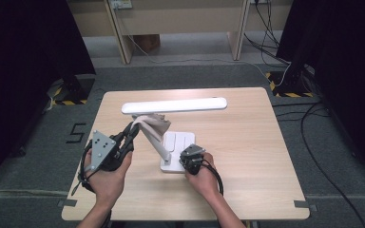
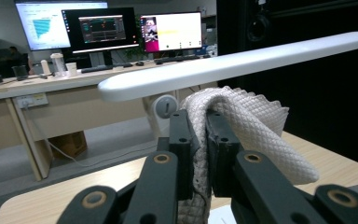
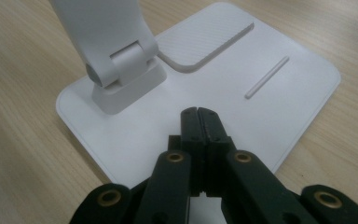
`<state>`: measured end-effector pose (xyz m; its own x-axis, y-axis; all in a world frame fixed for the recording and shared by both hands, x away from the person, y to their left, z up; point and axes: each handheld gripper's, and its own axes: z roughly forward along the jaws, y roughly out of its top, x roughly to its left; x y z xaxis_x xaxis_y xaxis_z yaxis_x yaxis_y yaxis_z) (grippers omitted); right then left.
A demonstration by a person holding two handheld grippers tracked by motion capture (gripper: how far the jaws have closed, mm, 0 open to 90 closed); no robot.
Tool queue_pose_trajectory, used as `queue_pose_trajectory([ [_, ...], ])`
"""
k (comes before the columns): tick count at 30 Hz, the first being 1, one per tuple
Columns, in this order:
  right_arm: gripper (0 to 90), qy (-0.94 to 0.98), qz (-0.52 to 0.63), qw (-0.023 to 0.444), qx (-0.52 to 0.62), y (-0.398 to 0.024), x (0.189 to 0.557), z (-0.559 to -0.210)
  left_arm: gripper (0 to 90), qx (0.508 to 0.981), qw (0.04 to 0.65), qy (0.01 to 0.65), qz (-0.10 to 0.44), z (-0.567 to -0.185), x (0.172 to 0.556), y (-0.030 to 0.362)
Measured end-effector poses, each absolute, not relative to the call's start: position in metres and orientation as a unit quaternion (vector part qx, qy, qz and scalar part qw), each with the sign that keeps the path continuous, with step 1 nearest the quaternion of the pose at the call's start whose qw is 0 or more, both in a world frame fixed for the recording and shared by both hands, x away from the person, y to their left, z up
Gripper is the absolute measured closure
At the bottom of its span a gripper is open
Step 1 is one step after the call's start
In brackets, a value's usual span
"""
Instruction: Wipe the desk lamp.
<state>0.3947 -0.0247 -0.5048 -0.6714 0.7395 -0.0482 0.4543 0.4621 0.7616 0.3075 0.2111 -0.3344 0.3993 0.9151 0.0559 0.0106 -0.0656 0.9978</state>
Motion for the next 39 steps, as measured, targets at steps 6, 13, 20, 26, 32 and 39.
queue_pose_trajectory([
  [6,90.0,0.833,0.375,0.19,0.358,-0.025,0.395,-0.505,82.3,0.608,0.564,0.391,0.4,-0.34,0.308,0.211],
  [13,90.0,0.833,0.375,0.189,0.359,-0.025,0.395,-0.505,82.3,0.6,0.562,0.399,0.406,-0.343,0.31,0.209],
  [20,90.0,0.833,0.377,0.188,0.359,-0.024,0.395,-0.505,82.3,0.598,0.563,0.408,0.4,-0.347,0.313,0.208],
  [26,90.0,0.833,0.377,0.19,0.359,-0.024,0.396,-0.505,82.3,0.6,0.561,0.412,0.394,-0.35,0.314,0.206],
  [32,90.0,0.832,0.377,0.19,0.359,-0.024,0.396,-0.505,82.3,0.599,0.56,0.415,0.393,-0.351,0.316,0.204],
  [39,90.0,0.832,0.378,0.188,0.36,-0.024,0.395,-0.505,82.3,0.6,0.56,0.42,0.388,-0.358,0.317,0.202],
])
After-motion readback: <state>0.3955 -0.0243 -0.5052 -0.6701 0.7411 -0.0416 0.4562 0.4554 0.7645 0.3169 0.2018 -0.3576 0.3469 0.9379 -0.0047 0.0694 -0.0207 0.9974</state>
